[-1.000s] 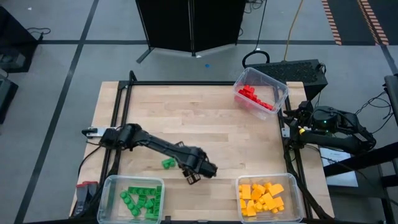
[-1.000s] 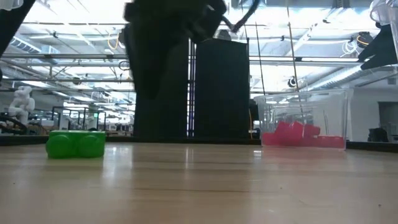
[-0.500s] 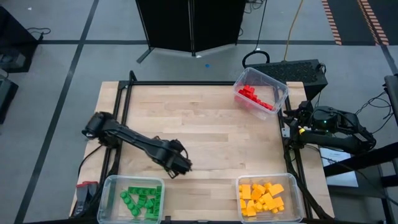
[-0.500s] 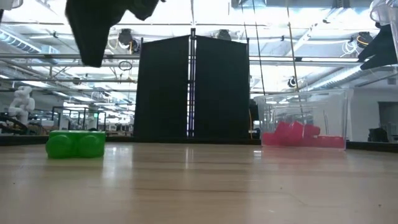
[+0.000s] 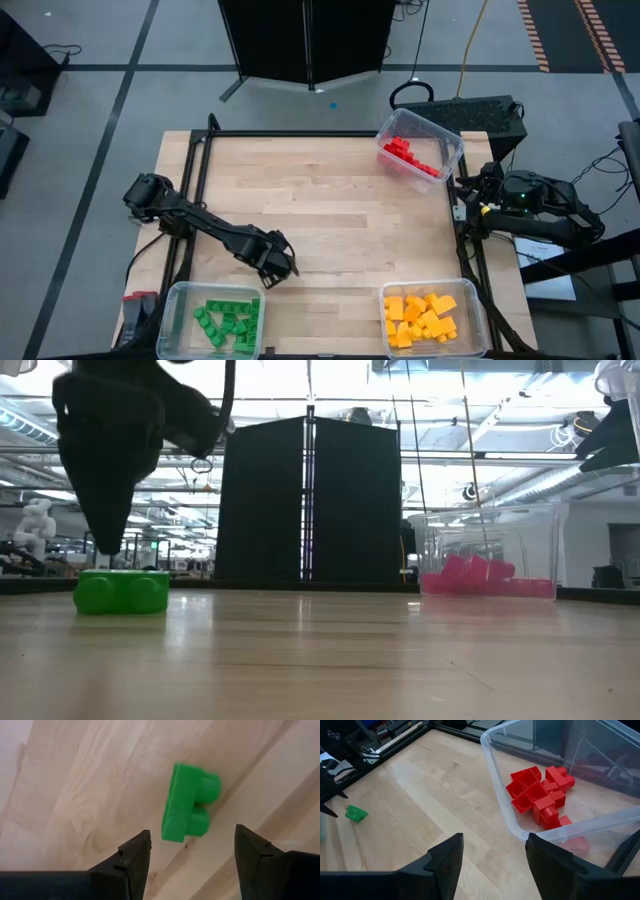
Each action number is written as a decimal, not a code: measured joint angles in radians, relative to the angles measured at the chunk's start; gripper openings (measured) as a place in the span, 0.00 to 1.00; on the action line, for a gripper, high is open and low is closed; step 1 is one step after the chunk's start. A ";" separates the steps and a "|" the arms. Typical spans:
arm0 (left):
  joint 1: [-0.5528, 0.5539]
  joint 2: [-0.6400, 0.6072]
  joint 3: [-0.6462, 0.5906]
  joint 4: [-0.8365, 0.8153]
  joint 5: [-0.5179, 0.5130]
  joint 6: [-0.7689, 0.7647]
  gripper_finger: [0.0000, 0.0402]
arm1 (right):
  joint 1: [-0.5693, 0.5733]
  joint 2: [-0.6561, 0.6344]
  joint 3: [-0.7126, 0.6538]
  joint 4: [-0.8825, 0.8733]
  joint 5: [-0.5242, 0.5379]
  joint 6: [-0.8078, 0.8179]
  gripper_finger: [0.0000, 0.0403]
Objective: Sort blocks
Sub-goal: Put the green game piece into the bottom left transparent bin
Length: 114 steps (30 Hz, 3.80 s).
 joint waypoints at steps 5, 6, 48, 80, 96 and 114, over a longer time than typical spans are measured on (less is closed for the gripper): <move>0.009 -0.001 -0.072 0.155 0.008 0.020 0.46 | 0.000 0.000 0.000 0.000 0.000 0.001 0.52; 0.008 -0.001 -0.085 0.181 0.011 0.030 0.46 | 0.000 0.000 0.000 0.000 0.000 0.001 0.52; 0.054 -0.004 0.245 0.005 -0.006 0.004 0.04 | 0.000 0.000 0.000 -0.001 0.000 -0.008 0.52; -0.614 -0.029 0.552 -0.337 0.016 -0.451 0.04 | 0.000 0.000 0.000 -0.001 0.026 0.033 0.52; -0.615 -0.027 0.519 -0.361 -0.173 -0.461 0.15 | 0.000 0.000 0.000 0.007 0.026 0.036 0.52; -0.539 -0.026 0.441 -0.322 -0.030 -0.467 0.16 | 0.000 0.000 0.000 0.007 0.026 0.034 0.52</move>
